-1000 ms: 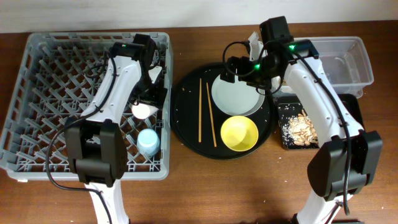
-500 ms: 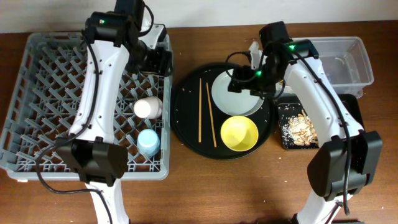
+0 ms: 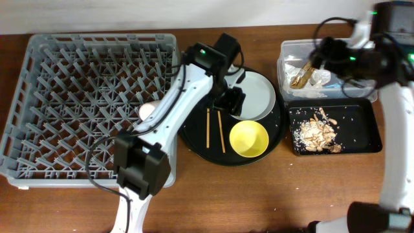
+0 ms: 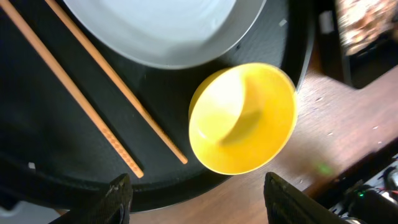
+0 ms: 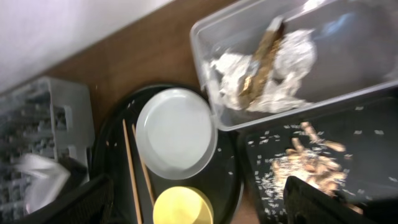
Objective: Sort waste into correct bins and load items into the dishwasher rack
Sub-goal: 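Grasp the yellow bowl with the left gripper and set it in the rack's back, then grasp the white plate with the left gripper and stand it upright in the rack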
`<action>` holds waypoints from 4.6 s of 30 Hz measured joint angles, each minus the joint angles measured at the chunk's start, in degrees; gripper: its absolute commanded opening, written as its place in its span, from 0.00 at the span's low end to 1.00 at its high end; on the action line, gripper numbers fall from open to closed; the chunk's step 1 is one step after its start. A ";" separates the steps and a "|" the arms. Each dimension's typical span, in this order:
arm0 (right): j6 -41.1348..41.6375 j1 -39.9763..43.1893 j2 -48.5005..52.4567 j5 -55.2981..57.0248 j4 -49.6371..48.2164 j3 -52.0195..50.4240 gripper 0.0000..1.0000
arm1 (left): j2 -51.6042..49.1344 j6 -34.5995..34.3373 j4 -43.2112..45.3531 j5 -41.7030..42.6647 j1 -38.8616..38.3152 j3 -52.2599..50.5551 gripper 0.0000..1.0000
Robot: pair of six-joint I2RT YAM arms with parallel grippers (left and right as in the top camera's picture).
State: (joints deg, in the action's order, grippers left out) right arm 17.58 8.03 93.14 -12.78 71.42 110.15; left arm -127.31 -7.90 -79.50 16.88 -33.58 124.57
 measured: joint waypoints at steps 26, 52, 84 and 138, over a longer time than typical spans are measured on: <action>-0.28 2.78 0.02 3.08 3.82 0.28 0.89 | -12.09 0.00 -17.09 -22.71 3.34 38.77 0.00; -0.26 2.75 0.04 5.09 5.53 0.28 0.89 | -1.92 -7.80 0.92 -74.18 19.96 30.27 0.00; -1.73 2.75 1.70 6.12 5.88 -1.31 0.89 | -19.54 -9.40 -3.58 -85.11 11.30 21.27 0.22; -1.79 2.75 1.75 3.21 5.99 -1.33 0.90 | -37.44 -0.59 -0.24 -11.08 3.54 43.69 0.00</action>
State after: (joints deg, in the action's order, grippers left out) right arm 15.79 10.79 94.89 -9.56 77.41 108.81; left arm -164.75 -8.49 -79.75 5.80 -30.04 168.27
